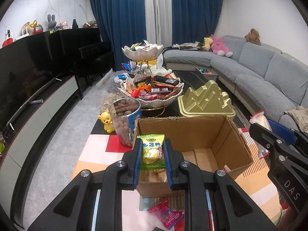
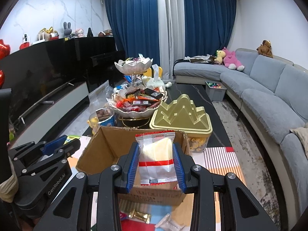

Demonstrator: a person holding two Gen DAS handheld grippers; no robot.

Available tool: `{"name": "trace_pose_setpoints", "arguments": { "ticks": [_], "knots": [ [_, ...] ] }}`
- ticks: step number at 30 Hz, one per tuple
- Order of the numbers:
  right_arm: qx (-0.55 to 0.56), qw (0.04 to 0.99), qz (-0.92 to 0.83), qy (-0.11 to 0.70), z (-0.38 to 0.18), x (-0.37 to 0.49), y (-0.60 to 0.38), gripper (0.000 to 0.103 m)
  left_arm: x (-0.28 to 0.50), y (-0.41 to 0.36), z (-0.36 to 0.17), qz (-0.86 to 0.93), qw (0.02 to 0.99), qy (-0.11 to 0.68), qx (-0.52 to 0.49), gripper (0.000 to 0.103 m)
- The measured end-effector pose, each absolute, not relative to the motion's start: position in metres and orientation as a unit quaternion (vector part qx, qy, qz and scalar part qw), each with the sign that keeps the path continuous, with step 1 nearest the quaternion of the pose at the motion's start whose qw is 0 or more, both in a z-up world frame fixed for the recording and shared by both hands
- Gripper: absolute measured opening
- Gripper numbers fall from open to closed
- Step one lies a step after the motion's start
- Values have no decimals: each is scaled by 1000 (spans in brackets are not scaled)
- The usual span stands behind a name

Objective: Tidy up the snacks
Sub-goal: 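Lift the candy and cake packet with both tools toward the box, then open both tools to drop the candy and cake packet into the box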

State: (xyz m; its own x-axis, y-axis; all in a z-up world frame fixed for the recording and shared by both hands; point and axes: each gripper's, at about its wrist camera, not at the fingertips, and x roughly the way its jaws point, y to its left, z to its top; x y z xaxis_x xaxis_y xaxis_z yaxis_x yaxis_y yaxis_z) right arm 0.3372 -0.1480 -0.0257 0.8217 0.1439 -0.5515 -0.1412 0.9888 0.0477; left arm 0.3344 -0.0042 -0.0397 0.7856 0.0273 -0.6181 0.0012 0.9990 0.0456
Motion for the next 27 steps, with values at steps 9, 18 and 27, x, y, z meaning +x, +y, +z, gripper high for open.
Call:
{"name": "trace_pose_setpoints", "arguments": {
  "ticks": [9, 18, 27],
  "knots": [
    [4, 950, 76, 301, -36, 361, -148, 36, 357, -5, -51, 2, 940, 341, 18, 22],
    [2, 942, 85, 324, -50, 382, -145, 36, 373, -2, -63, -6, 934, 356, 14, 23],
    [3, 944, 83, 319, -51, 385, -144, 63, 372, 1, -59, -5, 938, 346, 11, 55]
  ]
}}
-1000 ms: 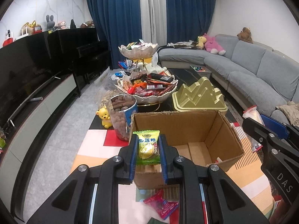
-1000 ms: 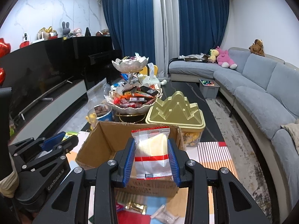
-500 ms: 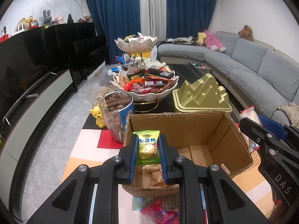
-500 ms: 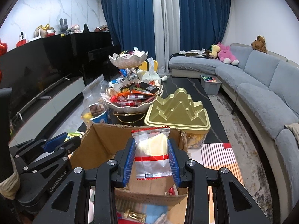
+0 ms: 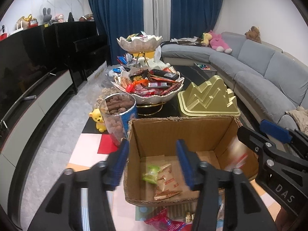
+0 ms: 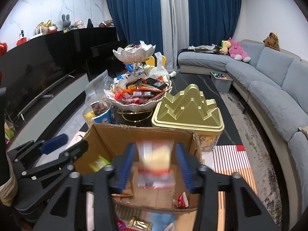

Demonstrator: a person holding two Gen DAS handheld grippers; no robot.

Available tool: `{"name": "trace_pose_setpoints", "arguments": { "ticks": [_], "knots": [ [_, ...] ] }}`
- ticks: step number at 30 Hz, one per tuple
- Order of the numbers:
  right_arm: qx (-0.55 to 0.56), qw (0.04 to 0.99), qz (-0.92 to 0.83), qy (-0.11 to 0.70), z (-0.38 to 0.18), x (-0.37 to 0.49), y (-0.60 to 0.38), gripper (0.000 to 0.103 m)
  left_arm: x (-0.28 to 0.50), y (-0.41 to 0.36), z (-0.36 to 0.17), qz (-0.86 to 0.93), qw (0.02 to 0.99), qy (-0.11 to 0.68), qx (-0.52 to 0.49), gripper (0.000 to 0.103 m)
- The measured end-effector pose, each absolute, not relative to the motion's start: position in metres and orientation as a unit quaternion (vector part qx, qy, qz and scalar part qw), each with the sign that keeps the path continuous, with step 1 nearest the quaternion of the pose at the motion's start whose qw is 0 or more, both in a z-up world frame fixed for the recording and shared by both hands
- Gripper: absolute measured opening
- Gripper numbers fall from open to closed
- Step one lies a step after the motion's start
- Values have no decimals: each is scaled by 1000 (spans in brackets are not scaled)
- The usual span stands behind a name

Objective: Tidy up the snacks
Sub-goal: 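Open both tools to drop the candy and cake packet into the box, then move both tools back down toward the snacks on the cloth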

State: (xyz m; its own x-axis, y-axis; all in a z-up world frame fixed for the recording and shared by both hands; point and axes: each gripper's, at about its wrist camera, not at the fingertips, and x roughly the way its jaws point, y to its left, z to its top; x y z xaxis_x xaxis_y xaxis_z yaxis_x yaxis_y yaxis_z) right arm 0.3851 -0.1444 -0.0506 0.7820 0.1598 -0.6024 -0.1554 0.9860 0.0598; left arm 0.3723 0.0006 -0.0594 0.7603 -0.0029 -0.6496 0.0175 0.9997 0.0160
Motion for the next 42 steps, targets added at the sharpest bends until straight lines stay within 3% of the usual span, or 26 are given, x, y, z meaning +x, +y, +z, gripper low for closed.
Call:
{"name": "trace_pose_setpoints", "arguments": {
  "ticks": [2, 10, 28, 42],
  "knots": [
    [5, 947, 78, 312, -47, 383, -146, 73, 371, 2, -57, 1, 939, 343, 11, 63],
    [3, 950, 62, 305, -35, 375, -155, 75, 361, 4, -45, 9, 944, 329, 11, 76],
    [-9, 956, 36, 291, -16, 324, -188, 75, 314, -21, -26, -7, 949, 315, 24, 77],
    [-31, 952, 49, 301, -33, 279, -209, 75, 265, -46, -45, 13, 940, 341, 19, 77]
  ]
}}
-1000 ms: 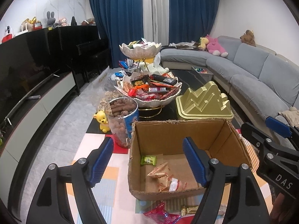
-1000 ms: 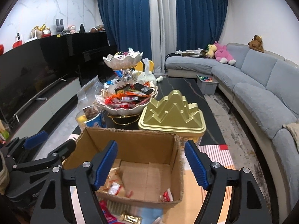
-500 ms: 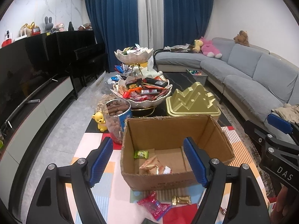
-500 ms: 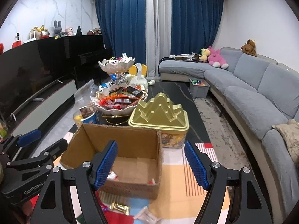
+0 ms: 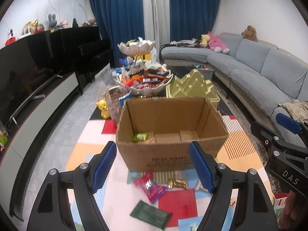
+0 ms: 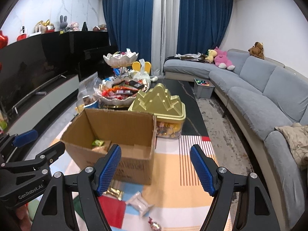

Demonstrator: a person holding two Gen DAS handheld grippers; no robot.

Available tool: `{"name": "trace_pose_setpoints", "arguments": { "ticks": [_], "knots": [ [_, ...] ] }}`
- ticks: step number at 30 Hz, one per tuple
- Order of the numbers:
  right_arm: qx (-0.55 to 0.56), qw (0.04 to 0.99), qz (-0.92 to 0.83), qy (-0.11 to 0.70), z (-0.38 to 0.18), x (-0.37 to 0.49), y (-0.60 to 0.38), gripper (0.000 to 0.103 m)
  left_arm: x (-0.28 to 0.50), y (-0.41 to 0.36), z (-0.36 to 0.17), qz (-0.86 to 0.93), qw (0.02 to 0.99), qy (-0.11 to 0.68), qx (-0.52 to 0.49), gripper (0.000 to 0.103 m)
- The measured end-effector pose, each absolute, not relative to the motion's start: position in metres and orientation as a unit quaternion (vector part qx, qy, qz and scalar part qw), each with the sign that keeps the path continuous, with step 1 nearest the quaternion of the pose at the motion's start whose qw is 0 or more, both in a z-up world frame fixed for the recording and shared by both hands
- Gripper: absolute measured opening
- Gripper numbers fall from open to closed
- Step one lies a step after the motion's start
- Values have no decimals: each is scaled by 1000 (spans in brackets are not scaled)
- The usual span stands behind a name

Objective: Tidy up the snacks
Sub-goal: 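Move both tools back down toward the snacks on the cloth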

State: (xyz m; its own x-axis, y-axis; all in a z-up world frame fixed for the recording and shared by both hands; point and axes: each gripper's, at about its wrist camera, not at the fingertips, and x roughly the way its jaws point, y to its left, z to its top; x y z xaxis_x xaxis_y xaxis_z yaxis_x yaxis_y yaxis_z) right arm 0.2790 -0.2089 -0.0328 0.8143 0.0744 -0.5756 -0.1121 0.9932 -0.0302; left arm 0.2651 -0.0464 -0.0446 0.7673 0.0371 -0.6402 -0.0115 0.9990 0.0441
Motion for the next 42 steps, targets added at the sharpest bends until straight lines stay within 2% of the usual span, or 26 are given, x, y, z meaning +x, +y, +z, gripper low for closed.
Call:
{"name": "trace_pose_setpoints", "arguments": {
  "ticks": [19, 25, 37, 42],
  "knots": [
    [-86, 931, 138, 326, -79, 240, -229, 74, 212, -82, -102, 49, 917, 396, -16, 77],
    [-104, 916, 171, 348, -105, 231, -235, 66, 199, -94, -125, 39, 907, 418, -22, 77],
    [-118, 883, 212, 402, -156, 232, -239, 57, 190, -103, -173, 28, 874, 481, -53, 76],
    [-124, 873, 222, 416, -171, 234, -238, 57, 190, -107, -189, 25, 864, 500, -56, 75]
  ]
}}
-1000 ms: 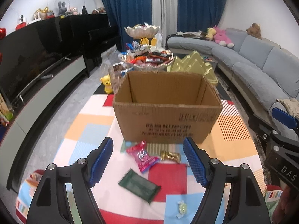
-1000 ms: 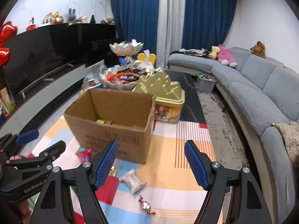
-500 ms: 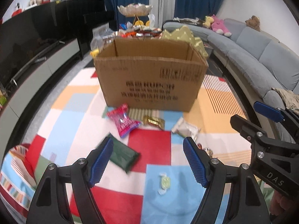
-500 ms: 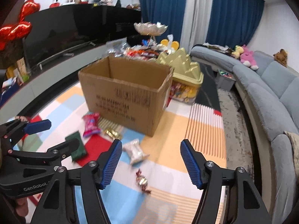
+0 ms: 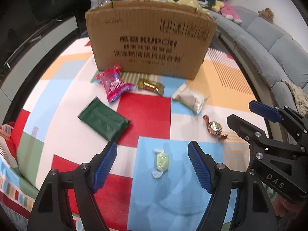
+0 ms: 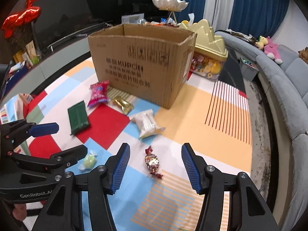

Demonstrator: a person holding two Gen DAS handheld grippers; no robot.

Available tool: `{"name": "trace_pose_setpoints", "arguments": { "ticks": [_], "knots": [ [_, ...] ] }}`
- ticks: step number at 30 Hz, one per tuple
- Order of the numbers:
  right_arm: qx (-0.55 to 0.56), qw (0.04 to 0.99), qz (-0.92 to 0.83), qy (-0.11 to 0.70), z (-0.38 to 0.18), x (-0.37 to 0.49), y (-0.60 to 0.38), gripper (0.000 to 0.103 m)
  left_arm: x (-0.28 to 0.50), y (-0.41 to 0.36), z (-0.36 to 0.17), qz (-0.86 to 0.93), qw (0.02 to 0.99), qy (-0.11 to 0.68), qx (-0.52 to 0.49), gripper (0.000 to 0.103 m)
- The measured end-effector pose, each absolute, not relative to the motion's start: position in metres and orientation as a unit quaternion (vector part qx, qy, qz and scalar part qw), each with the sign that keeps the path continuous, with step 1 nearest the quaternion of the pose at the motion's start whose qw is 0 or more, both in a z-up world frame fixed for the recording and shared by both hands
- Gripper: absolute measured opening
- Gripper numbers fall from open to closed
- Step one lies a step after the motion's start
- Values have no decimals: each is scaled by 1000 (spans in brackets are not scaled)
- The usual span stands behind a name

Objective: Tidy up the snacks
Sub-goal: 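Move both tools back down toward the snacks on the cloth, then grasp the pale green candy with the left tool while the right tool grasps the wrapped chocolate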

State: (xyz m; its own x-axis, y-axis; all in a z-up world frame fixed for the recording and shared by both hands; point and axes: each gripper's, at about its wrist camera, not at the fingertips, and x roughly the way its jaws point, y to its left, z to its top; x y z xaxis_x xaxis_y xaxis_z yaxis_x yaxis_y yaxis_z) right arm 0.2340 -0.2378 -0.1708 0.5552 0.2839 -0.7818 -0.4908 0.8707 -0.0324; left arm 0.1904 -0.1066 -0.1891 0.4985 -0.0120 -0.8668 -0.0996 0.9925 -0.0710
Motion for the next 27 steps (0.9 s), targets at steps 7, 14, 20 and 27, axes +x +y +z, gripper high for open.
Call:
{"name": "trace_pose_setpoints", "arguments": {
  "ticks": [7, 14, 20, 27],
  "knots": [
    [-126, 863, 225, 435, -189, 240, -241, 54, 191, -112, -207, 19, 853, 519, -51, 72],
    [-126, 856, 231, 446, -205, 242, -237, 53, 191, -113, -220, 12, 843, 535, -51, 57],
    [-121, 847, 236, 460, -219, 249, -232, 41, 192, -112, -231, 10, 834, 549, -56, 40],
    [-122, 839, 241, 472, -229, 253, -229, 24, 191, -116, -232, 5, 835, 547, -49, 26]
  ]
}}
